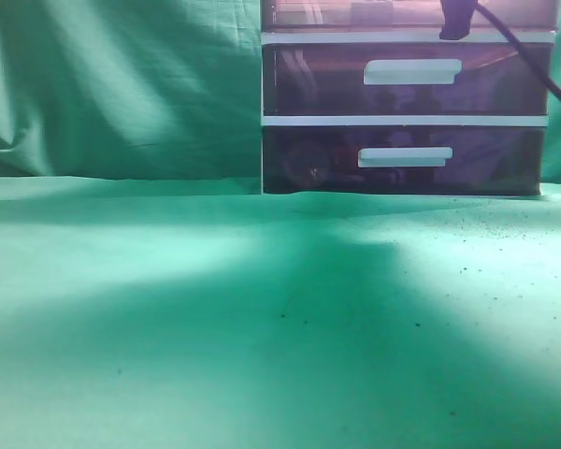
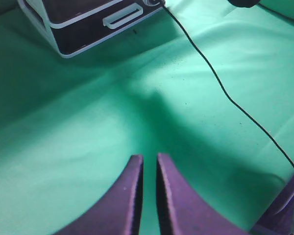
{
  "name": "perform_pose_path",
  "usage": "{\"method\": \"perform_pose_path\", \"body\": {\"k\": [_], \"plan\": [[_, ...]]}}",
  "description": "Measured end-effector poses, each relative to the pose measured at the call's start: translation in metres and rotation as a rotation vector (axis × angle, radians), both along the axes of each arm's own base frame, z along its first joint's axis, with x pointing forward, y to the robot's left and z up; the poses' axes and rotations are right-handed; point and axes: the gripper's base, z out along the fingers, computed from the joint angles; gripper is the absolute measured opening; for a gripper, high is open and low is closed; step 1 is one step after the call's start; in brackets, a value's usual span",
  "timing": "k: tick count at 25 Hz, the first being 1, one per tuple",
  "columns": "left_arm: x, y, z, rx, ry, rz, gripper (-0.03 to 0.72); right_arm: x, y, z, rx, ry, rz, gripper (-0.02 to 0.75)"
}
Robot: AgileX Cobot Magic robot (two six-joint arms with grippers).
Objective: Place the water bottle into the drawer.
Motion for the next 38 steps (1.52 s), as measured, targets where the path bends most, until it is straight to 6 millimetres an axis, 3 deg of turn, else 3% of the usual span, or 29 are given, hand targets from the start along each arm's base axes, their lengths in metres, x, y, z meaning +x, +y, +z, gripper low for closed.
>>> {"method": "perform_pose_path", "body": {"k": [4,11,13,23,28,33,38], "plan": [[0.0,0.0,0.0,-0.001,-0.001,0.0,0.069,0.0,0.0,0.0,0.022,0.002,-0.001,0.112],[0.003,0.004,0.0,0.046,-0.036,0.028,0.069,0.0,0.001,-0.001,0.031,0.027,0.006,0.475],[0.003,0.005,0.0,0.052,-0.043,0.033,0.069,0.0,0.001,-0.001,0.033,0.034,0.006,0.531],[0.007,0.009,0.0,0.095,-0.077,0.06,0.069,-0.003,0.005,-0.01,0.13,0.155,-0.016,0.517],[0.007,0.009,0.0,0.1,-0.081,0.063,0.069,-0.014,0.024,0.006,0.217,0.087,-0.013,0.517],[0.008,0.011,0.0,0.12,-0.096,0.075,0.069,-0.04,0.051,0.037,0.34,-0.004,0.017,0.517],[0.008,0.011,0.0,0.096,-0.077,0.097,0.069,-0.088,0.082,0.066,0.56,0.062,0.027,0.517]]}}
